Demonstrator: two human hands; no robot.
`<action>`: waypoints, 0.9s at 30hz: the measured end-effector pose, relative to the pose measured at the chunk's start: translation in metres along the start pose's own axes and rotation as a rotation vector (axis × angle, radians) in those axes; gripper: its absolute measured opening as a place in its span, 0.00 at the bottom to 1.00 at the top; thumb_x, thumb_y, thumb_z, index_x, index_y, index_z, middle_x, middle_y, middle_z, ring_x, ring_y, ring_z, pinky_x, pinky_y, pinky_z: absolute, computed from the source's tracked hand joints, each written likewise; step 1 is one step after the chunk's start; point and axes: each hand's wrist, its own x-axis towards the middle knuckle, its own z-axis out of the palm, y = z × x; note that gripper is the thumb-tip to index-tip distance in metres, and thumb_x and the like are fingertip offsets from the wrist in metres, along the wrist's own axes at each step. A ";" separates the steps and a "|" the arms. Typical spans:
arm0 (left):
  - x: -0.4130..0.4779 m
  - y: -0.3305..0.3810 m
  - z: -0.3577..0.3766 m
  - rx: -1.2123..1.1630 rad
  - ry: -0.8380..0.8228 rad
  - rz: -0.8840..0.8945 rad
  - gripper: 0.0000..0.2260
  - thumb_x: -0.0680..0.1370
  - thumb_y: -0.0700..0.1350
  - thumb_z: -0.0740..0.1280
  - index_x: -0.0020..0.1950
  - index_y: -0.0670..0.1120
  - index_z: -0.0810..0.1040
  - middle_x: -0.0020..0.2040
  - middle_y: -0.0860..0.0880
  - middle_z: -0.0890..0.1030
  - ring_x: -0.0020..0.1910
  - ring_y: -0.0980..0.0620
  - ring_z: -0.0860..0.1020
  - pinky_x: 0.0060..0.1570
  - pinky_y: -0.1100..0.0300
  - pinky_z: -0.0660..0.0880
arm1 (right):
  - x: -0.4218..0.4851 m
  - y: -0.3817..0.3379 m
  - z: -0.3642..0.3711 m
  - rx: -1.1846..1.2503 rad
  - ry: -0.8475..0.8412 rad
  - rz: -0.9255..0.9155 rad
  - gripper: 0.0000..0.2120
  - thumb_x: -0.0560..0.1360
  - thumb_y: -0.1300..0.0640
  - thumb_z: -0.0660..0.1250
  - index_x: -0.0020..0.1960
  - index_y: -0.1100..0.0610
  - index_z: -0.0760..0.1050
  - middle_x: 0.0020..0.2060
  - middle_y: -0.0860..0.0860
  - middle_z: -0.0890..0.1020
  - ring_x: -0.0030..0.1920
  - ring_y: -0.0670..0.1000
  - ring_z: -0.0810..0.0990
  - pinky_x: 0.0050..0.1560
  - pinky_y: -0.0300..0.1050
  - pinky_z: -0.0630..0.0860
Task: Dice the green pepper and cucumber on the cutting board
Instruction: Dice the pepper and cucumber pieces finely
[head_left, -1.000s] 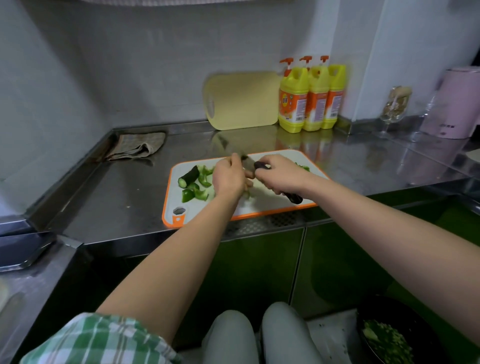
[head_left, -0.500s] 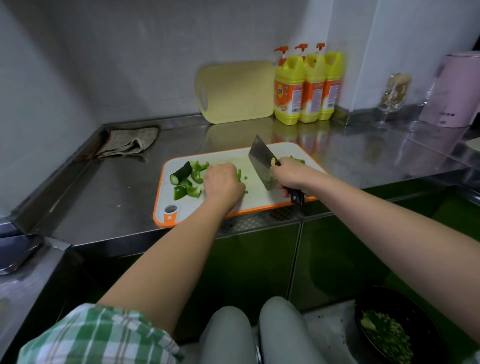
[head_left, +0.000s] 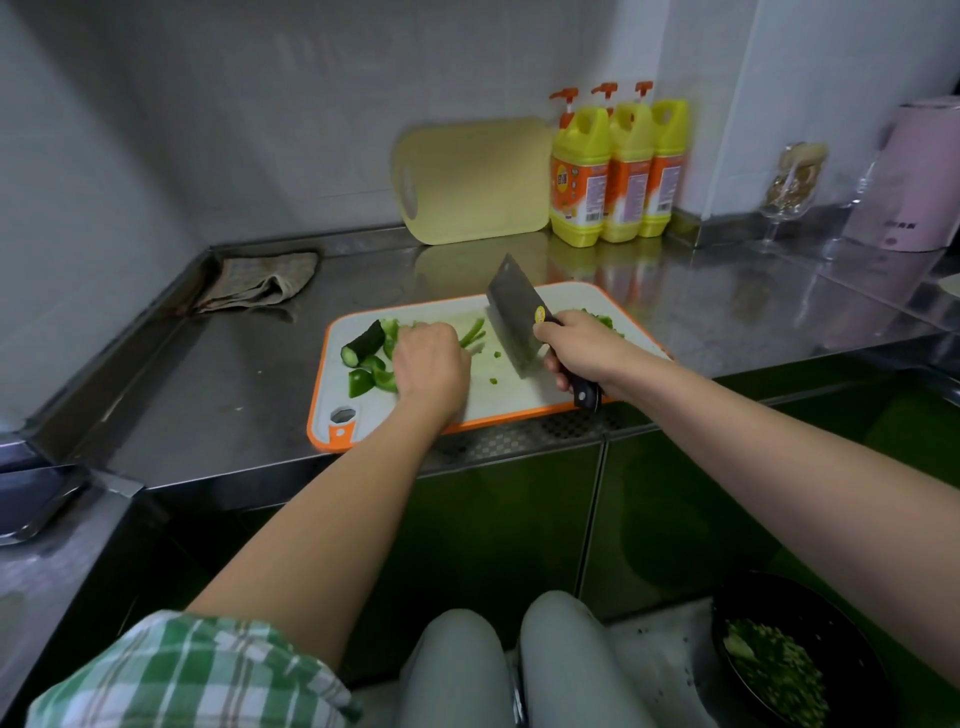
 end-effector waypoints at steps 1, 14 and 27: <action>0.001 -0.002 -0.002 -0.043 0.033 -0.034 0.09 0.78 0.40 0.59 0.44 0.37 0.77 0.49 0.36 0.79 0.52 0.37 0.73 0.42 0.52 0.63 | -0.002 -0.003 0.002 0.019 -0.008 -0.020 0.08 0.83 0.57 0.53 0.50 0.60 0.66 0.31 0.53 0.71 0.22 0.49 0.69 0.22 0.35 0.66; -0.002 -0.008 -0.003 -0.193 0.072 -0.117 0.13 0.78 0.43 0.58 0.43 0.37 0.79 0.46 0.37 0.80 0.53 0.38 0.71 0.43 0.51 0.64 | -0.003 0.001 0.003 -0.067 -0.023 0.091 0.07 0.81 0.61 0.53 0.46 0.61 0.66 0.30 0.54 0.71 0.23 0.50 0.69 0.22 0.36 0.65; -0.004 0.002 0.009 0.084 0.015 0.168 0.11 0.76 0.45 0.62 0.48 0.45 0.84 0.45 0.44 0.82 0.51 0.42 0.72 0.46 0.51 0.72 | 0.001 -0.002 -0.018 -0.108 0.034 -0.005 0.08 0.82 0.57 0.54 0.47 0.60 0.68 0.30 0.54 0.73 0.21 0.49 0.70 0.27 0.41 0.67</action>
